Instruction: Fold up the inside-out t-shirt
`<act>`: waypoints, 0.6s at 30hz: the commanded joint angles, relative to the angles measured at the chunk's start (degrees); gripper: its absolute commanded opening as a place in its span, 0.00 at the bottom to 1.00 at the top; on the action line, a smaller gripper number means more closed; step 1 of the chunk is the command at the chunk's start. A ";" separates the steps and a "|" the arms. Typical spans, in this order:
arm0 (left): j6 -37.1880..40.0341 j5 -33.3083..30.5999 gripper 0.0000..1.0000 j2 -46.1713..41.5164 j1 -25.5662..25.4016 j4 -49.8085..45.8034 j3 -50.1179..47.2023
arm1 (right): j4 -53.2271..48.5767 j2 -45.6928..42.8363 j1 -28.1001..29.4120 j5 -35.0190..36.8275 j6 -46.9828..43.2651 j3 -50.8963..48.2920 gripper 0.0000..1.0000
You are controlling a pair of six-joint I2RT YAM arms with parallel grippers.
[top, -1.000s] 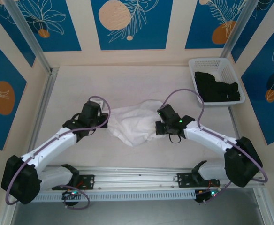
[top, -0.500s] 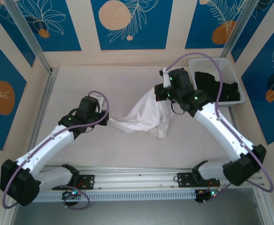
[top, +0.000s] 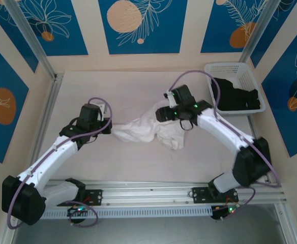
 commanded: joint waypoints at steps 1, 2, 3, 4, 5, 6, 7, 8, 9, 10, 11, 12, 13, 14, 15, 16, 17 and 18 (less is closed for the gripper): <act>0.59 1.59 0.00 0.03 0.64 2.15 -0.49 | 3.98 -5.89 -0.06 2.76 5.50 -10.82 0.77; 0.69 1.51 0.00 -0.07 0.70 2.09 -0.48 | 5.17 -7.06 -0.80 3.60 7.19 -14.55 0.76; 0.80 1.50 0.00 -0.20 0.70 2.09 -0.48 | 6.10 -7.64 -1.64 3.70 8.68 -17.27 0.74; 0.92 1.51 0.00 -0.32 0.78 2.06 -0.48 | 7.25 -7.66 -2.79 3.25 10.29 -19.73 0.73; 0.95 1.58 0.00 -0.42 0.83 2.04 -0.44 | 8.84 -7.31 -3.63 2.48 11.40 -21.72 0.71; 0.95 1.76 0.00 -0.40 0.79 2.09 -0.40 | 10.41 -6.66 -4.04 2.06 12.17 -23.21 0.70; 0.95 1.90 0.00 -0.40 0.79 2.17 -0.23 | 12.12 -5.43 -4.24 1.73 12.87 -24.35 0.68; 0.79 2.19 0.00 -0.42 0.73 2.27 -0.13 | 13.26 -3.67 -4.32 1.51 13.24 -24.65 0.67; 0.64 2.35 0.00 -0.42 0.79 2.31 -0.06 | 14.13 -2.01 -4.34 1.54 13.47 -24.70 0.66; 0.52 2.46 0.00 -0.48 0.74 2.36 0.13 | 14.77 0.31 -4.37 2.14 13.58 -24.44 0.64; 0.38 2.64 0.00 -0.59 0.79 2.35 0.22 | 14.94 2.67 -4.56 2.49 13.60 -23.93 0.58; 0.29 2.61 0.00 -0.76 0.79 2.25 0.37 | 14.95 4.19 -4.79 2.81 13.50 -23.30 0.49; 0.25 2.53 0.00 -1.06 0.79 2.07 0.55 | 14.95 5.21 -4.92 3.01 13.22 -22.67 0.38; 0.27 2.25 0.00 -1.36 0.76 1.71 0.84 | 14.87 4.93 -5.03 3.06 12.77 -22.11 0.30; 0.33 1.77 0.00 -1.68 0.86 1.23 1.30 | 14.50 3.87 -5.12 3.25 12.19 -21.60 0.24; 0.47 1.16 0.00 -2.00 0.89 0.54 1.95 | 13.48 1.57 -5.18 3.66 11.26 -20.75 0.19; 0.71 0.50 0.00 -2.41 1.04 -0.07 2.77 | 11.81 -1.25 -5.39 4.31 10.05 -19.56 0.17; 0.94 -0.03 0.00 -2.90 1.22 -0.58 3.46 | 9.95 -3.72 -5.80 4.83 8.86 -17.95 0.15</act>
